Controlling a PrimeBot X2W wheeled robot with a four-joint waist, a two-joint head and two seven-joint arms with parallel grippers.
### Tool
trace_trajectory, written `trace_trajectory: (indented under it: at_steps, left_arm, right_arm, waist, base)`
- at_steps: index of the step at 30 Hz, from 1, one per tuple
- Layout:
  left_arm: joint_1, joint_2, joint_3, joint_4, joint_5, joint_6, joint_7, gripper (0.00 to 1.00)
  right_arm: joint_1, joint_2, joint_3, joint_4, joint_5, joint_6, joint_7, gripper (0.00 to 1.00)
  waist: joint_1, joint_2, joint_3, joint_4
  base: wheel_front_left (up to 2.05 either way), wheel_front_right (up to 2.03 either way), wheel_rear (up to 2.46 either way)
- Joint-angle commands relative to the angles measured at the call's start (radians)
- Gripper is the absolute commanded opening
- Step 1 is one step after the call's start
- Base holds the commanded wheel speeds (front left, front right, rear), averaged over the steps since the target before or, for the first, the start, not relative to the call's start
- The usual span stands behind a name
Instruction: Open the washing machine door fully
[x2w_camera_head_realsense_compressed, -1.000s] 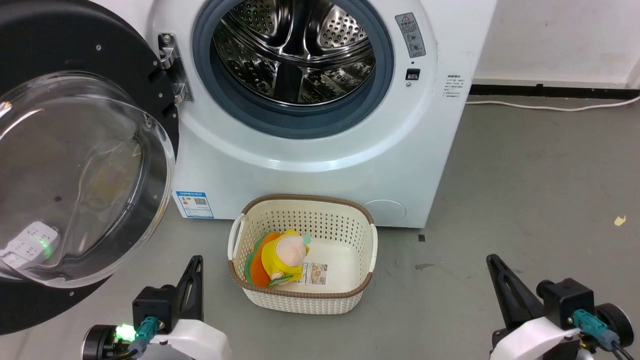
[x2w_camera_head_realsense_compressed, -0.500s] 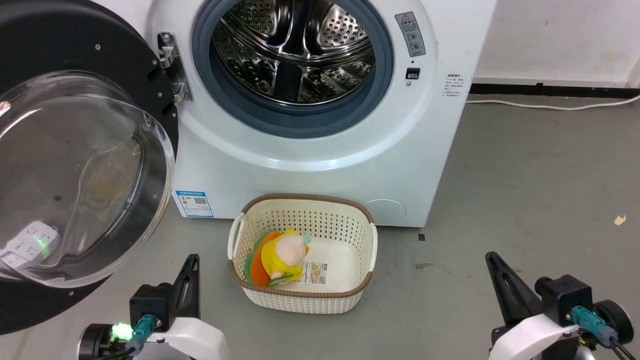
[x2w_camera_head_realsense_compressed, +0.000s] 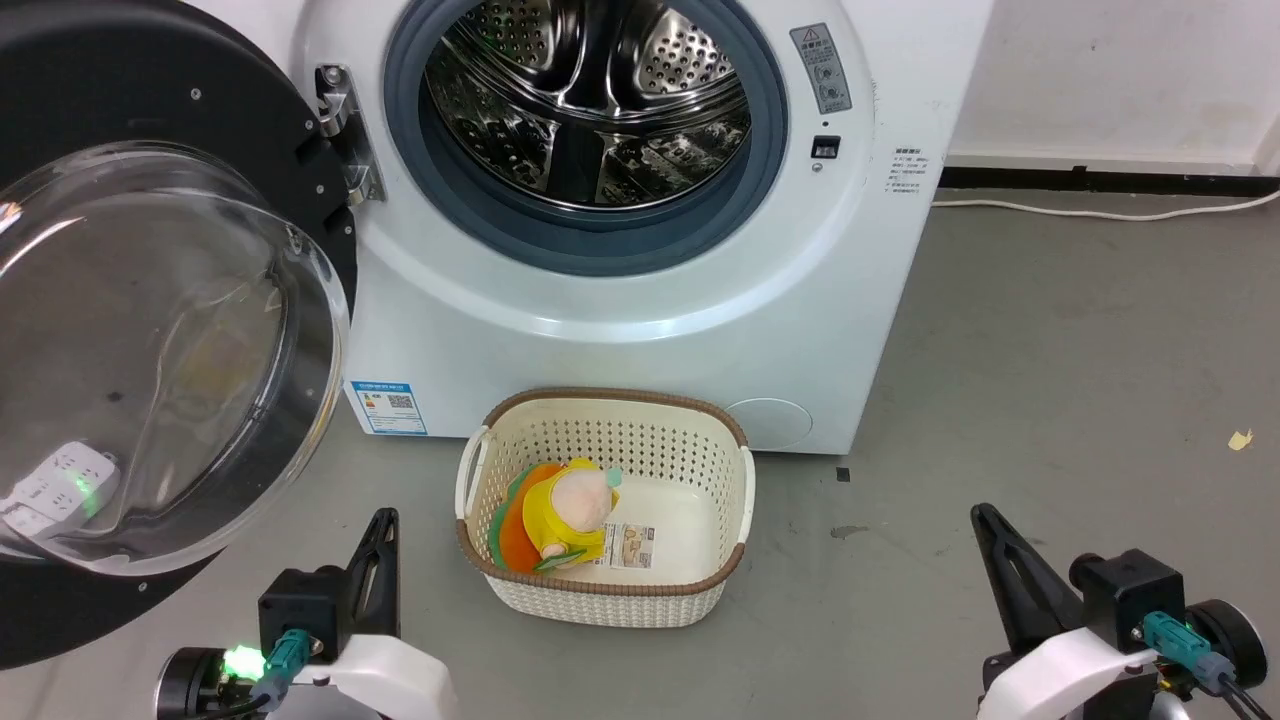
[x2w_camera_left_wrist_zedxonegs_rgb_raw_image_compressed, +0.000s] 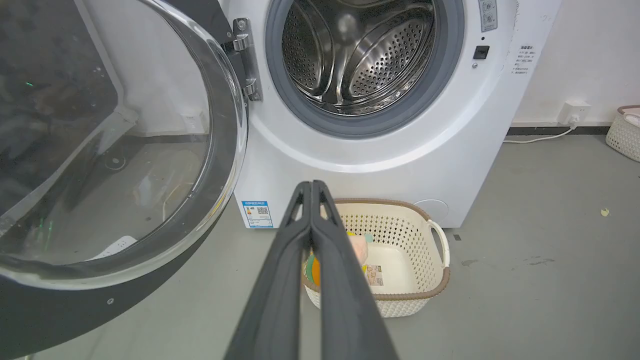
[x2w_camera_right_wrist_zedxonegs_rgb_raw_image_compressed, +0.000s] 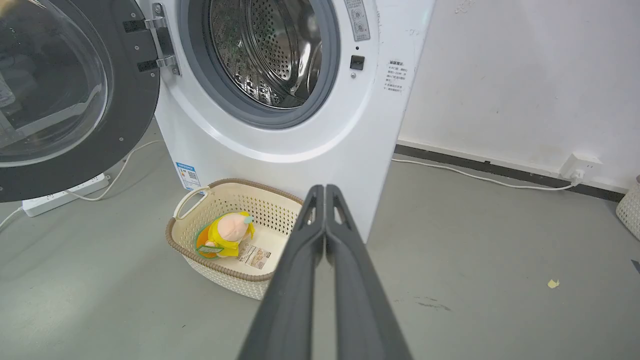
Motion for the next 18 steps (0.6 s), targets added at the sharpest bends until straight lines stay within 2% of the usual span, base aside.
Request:
trace_trajectory:
  at_steps: [1, 18]
  left_arm:
    - [-0.015, 0.0, 0.001, -0.004, 0.009, 0.003, 0.0, 0.0]
    - [-0.015, 0.0, 0.001, -0.004, 0.009, 0.003, 0.0, 0.0]
  right_arm:
    - [-0.012, 0.005, 0.0, -0.004, -0.008, 0.001, 0.0, 0.0]
    - [-0.012, 0.005, 0.0, -0.004, -0.008, 0.001, 0.0, 0.0]
  waist:
    - [0.0, 0.0, 0.0, 0.0]
    - [0.0, 0.0, 0.0, 0.0]
  base:
    - [0.0, 0.0, 0.0]
    - [0.0, 0.0, 0.0]
